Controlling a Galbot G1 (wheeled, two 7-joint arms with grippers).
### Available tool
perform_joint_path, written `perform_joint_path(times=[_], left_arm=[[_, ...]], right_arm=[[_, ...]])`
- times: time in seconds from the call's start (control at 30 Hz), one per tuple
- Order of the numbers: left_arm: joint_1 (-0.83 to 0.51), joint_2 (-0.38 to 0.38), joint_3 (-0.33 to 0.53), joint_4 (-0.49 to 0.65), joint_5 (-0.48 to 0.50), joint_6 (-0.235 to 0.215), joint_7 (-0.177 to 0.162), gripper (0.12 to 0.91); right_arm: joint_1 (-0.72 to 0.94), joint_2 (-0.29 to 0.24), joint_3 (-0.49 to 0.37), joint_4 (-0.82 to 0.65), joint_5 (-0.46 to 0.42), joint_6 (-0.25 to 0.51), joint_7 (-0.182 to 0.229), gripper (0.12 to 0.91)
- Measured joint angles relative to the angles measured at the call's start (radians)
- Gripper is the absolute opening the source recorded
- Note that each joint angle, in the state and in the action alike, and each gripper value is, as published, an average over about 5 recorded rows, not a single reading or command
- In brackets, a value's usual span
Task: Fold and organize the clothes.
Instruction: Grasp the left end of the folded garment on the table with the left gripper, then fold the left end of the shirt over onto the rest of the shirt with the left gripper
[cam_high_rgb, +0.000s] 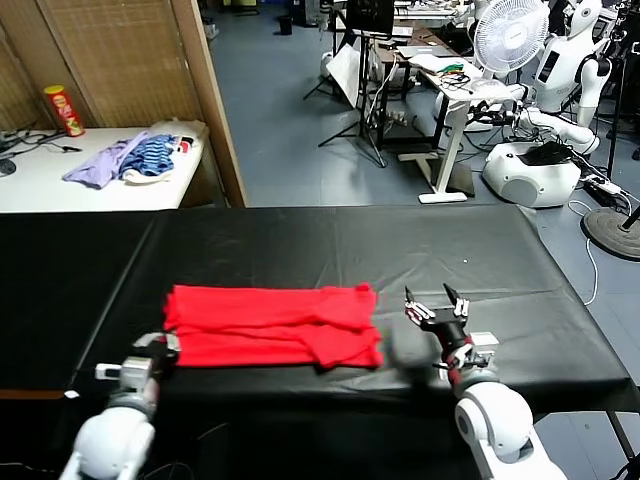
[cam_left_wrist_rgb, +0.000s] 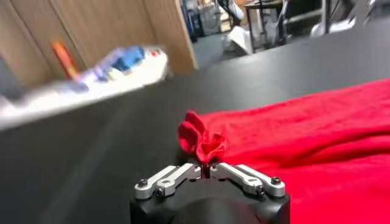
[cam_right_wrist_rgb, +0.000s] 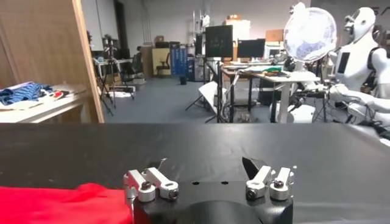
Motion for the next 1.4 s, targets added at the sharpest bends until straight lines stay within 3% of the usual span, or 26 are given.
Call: perform_joint_path(times=[0.1, 0.23, 0.37, 0.53, 0.63, 0.9, 1.17, 1.27, 1.4], left_arm=[[0.005, 0.039, -0.017, -0.020, 0.019, 0.005, -0.002, 0.154], [-0.006, 0.035, 0.010, -0.066, -0.035, 0.030, -0.002, 0.154], [-0.029, -0.012, 0.083, -0.131, -0.172, 0.075, -0.015, 0.154], [-0.068, -0.087, 0.202, -0.206, -0.386, 0.140, -0.073, 0.154], [-0.098, -0.136, 0.266, -0.223, -0.456, 0.157, -0.088, 0.154], [-0.155, -0.258, 0.387, -0.185, -0.450, 0.137, -0.085, 0.154], [-0.162, -0.314, 0.418, -0.125, -0.394, 0.099, -0.075, 0.158], [-0.164, -0.329, 0.419, -0.107, -0.384, 0.080, -0.067, 0.241], [-0.166, -0.348, 0.420, -0.093, -0.429, 0.042, -0.050, 0.471]], right_arm=[[-0.008, 0.008, 0.000, 0.007, -0.003, 0.000, 0.003, 0.798], [-0.022, 0.011, 0.007, 0.016, -0.011, 0.000, 0.006, 0.798], [-0.041, 0.017, 0.022, 0.026, -0.019, 0.001, 0.010, 0.798], [-0.058, 0.028, 0.033, 0.036, -0.035, 0.002, 0.015, 0.798], [-0.063, 0.034, 0.035, 0.041, -0.044, 0.001, 0.018, 0.798], [-0.067, 0.044, 0.030, 0.042, -0.060, 0.000, 0.017, 0.798], [-0.066, 0.050, 0.016, 0.034, -0.065, 0.004, 0.001, 0.798], [-0.061, 0.049, 0.005, 0.029, -0.065, 0.008, -0.013, 0.798], [-0.049, 0.042, -0.014, 0.020, -0.065, 0.011, -0.031, 0.798]])
